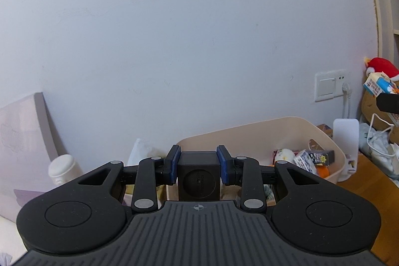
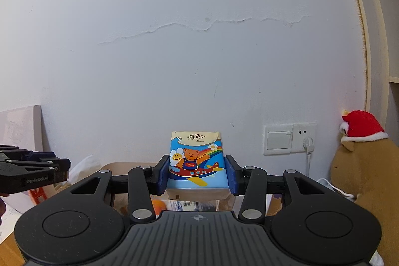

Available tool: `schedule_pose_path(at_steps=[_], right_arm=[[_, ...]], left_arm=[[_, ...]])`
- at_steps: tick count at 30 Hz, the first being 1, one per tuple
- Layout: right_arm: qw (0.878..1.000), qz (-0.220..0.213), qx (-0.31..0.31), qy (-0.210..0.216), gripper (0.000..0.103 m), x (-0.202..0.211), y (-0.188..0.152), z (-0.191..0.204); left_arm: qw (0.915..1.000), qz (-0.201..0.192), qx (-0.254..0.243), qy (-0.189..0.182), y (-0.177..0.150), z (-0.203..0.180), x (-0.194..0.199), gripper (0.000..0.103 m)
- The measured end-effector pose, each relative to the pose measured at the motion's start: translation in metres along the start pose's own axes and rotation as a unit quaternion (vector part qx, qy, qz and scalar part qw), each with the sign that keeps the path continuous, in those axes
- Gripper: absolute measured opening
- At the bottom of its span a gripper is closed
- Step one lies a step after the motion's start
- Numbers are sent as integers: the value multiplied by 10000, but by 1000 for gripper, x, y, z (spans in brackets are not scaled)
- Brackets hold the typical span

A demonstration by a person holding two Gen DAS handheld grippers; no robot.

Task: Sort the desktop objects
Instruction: 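Lift the black cube and cartoon tissue packet up over the basket, then open both grippers to drop the items into the basket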

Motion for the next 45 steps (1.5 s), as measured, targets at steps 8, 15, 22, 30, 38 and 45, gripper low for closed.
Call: schedule_pose_path(at_steps=[8,15,22,30,38,45], right_arm=[[9992,342,82,185,42,-59,1,7],[9924,1036,375,539,42,-115,-11,23],[9804,1728,210,928,42,-153,-28,36],[9748,2019,220,927,43,-164,-41,39],[9793,1760,451,890,70,-149,-35,42],[9828,1580,388,876,81,-132,-27,39]], left_arm=[[9972,687,274,45,-7,-2,-64,32],[9883,1475,311,244,-22,-1,-111,32],[9822,1829,289,325,-38,-2,-130,32],[9810,1912,176,281,-37,-5,-129,39],[9884,1506,-31,179,-32,-15,-108,82],[9895,1439,55,155,-29,-15,-100,83]])
Point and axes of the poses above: each gripper's, at about its wrist camera, not at the fingertips, and x roughly against the way its jaws point, z to its left, y to its top, the point moved 6 cm from there along -x, roughly the way its jaws point, and after that the axes turned 14 degrees about x, right-handed, at the moved point
